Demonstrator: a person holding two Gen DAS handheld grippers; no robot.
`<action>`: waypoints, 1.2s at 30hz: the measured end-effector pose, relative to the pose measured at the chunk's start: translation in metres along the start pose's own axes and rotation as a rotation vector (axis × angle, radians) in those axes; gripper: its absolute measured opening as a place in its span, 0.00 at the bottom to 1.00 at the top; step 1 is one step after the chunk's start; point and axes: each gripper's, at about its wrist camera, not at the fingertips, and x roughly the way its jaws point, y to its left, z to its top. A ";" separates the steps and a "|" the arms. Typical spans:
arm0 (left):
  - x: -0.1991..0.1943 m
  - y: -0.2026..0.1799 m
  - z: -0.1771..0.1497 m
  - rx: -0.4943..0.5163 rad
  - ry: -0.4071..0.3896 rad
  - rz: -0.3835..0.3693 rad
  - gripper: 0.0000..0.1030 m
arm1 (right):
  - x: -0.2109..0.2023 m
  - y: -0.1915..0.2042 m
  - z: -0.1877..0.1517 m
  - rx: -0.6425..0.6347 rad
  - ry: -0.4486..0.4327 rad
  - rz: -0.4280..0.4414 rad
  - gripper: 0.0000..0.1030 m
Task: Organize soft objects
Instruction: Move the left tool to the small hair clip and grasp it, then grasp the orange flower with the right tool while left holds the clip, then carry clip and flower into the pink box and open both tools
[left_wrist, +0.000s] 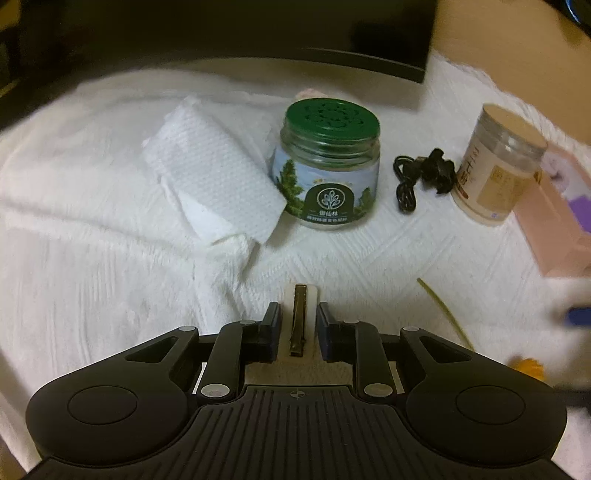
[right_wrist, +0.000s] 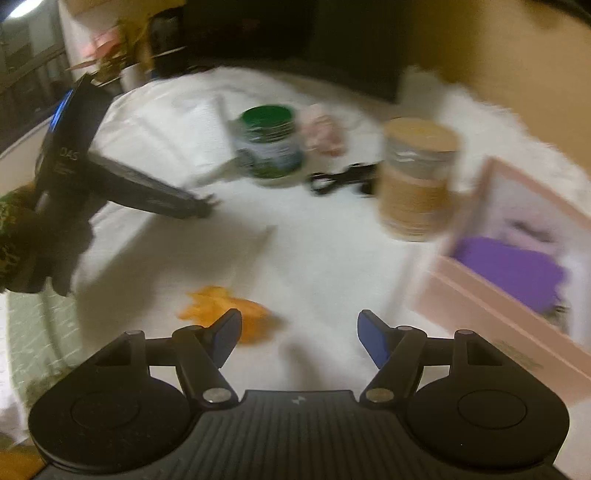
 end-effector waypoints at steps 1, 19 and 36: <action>-0.004 0.003 -0.003 -0.032 -0.003 -0.019 0.23 | 0.006 0.005 0.004 -0.008 0.004 0.027 0.68; -0.104 -0.040 -0.093 -0.299 -0.148 -0.073 0.23 | -0.029 0.000 -0.020 -0.100 -0.024 0.148 0.17; -0.118 -0.206 -0.058 0.003 -0.035 -0.257 0.23 | -0.157 -0.081 -0.088 0.114 -0.144 -0.084 0.17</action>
